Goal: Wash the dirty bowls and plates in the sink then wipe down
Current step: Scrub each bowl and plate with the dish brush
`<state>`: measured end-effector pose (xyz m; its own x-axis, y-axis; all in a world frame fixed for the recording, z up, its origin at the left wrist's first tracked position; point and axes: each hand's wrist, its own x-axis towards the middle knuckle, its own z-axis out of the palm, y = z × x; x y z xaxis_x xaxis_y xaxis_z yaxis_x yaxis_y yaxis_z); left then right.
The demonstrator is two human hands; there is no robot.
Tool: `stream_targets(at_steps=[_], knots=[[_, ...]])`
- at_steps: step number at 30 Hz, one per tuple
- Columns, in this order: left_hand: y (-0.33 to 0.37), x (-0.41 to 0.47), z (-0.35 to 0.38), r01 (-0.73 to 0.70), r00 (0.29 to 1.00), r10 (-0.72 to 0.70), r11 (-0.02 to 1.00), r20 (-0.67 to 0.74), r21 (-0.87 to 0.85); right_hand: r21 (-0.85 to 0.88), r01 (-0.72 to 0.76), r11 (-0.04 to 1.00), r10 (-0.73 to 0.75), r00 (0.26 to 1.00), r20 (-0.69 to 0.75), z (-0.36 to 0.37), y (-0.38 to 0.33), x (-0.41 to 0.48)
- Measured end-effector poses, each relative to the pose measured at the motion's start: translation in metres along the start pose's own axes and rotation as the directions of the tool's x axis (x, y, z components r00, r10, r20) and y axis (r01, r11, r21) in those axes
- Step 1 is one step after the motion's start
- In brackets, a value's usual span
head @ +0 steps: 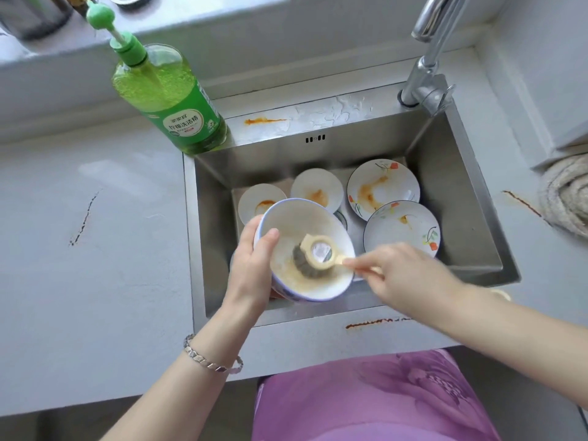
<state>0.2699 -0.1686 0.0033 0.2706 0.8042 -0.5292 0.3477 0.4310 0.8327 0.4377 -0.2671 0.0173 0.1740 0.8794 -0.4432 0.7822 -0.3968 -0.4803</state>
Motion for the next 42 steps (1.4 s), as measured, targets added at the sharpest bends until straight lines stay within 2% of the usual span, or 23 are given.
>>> stream_targets(at_steps=[3,4,7,9,11,13,16,18,22,25,27,30,32,35,37,39,40,42], knots=[[0.001,-0.003,0.003,0.02,1.0,-0.021,0.999,0.023,0.05,0.171,0.1,0.98,-0.107,0.994,0.037,0.007,-0.024,-0.009],[0.0,-0.005,0.007,0.035,0.998,-0.037,0.998,0.05,0.043,0.191,0.086,0.978,-0.091,0.996,0.015,0.004,-0.024,-0.002],[0.002,-0.004,0.004,0.016,0.998,-0.017,1.0,0.059,0.025,0.082,0.01,0.997,-0.005,0.998,-0.059,-0.009,-0.004,0.015],[0.007,0.002,-0.002,-0.013,1.0,0.013,1.0,0.022,0.023,0.027,0.024,0.999,-0.024,0.999,-0.023,-0.01,0.002,0.006],[0.011,0.004,-0.002,-0.037,0.999,0.035,0.998,0.032,0.048,0.126,0.089,0.988,-0.093,0.995,0.024,-0.007,-0.01,-0.002],[0.012,0.001,0.004,-0.032,0.996,0.028,0.998,0.088,0.044,0.167,0.141,0.976,-0.139,0.99,-0.028,-0.011,-0.019,0.006],[0.016,0.001,0.003,-0.062,0.993,0.058,0.997,0.105,0.037,0.006,0.068,0.998,-0.067,0.992,-0.111,-0.024,-0.005,0.025],[0.019,0.008,-0.005,-0.089,0.995,0.086,0.994,0.05,0.066,0.04,0.015,0.999,-0.013,0.999,-0.042,-0.021,0.002,0.021],[0.016,0.019,-0.01,-0.13,0.991,0.134,0.97,-0.007,0.204,0.412,-0.062,0.909,-0.026,0.979,0.203,-0.001,-0.015,0.009],[0.015,0.021,-0.014,-0.164,0.986,0.164,0.958,0.019,0.237,0.479,-0.113,0.87,-0.047,0.95,0.31,-0.012,-0.015,0.015],[0.014,0.023,-0.021,-0.178,0.984,0.169,0.953,0.058,0.247,0.384,-0.119,0.916,-0.029,0.933,0.359,-0.026,-0.005,0.02],[0.014,0.018,-0.022,-0.198,0.978,0.175,0.946,0.11,0.256,0.12,-0.088,0.989,0.05,0.956,0.288,-0.032,0.007,0.023],[0.014,0.014,-0.016,-0.213,0.975,0.19,0.94,0.111,0.265,0.115,-0.033,0.993,0.002,0.967,0.256,-0.025,-0.003,0.017],[0.013,0.015,-0.013,-0.195,0.98,0.18,0.95,0.082,0.243,0.21,-0.003,0.978,-0.06,0.954,0.293,-0.015,-0.016,0.004],[0.011,0.016,-0.018,-0.179,0.983,0.165,0.959,0.082,0.219,0.117,-0.001,0.993,-0.029,0.968,0.249,-0.021,-0.008,0.006],[0.009,0.013,-0.02,-0.186,0.981,0.166,0.951,0.103,0.247,-0.091,-0.002,0.996,0.016,0.987,0.157,-0.026,0.002,0.009],[0.008,0.011,-0.019,-0.187,0.981,0.165,0.948,0.107,0.257,-0.138,0.012,0.99,0.005,0.992,0.124,-0.025,0.0,0.006],[0.006,0.01,-0.015,-0.183,0.982,0.164,0.953,0.095,0.243,-0.135,0.121,0.984,-0.1,0.984,0.15,-0.013,-0.014,-0.006]])
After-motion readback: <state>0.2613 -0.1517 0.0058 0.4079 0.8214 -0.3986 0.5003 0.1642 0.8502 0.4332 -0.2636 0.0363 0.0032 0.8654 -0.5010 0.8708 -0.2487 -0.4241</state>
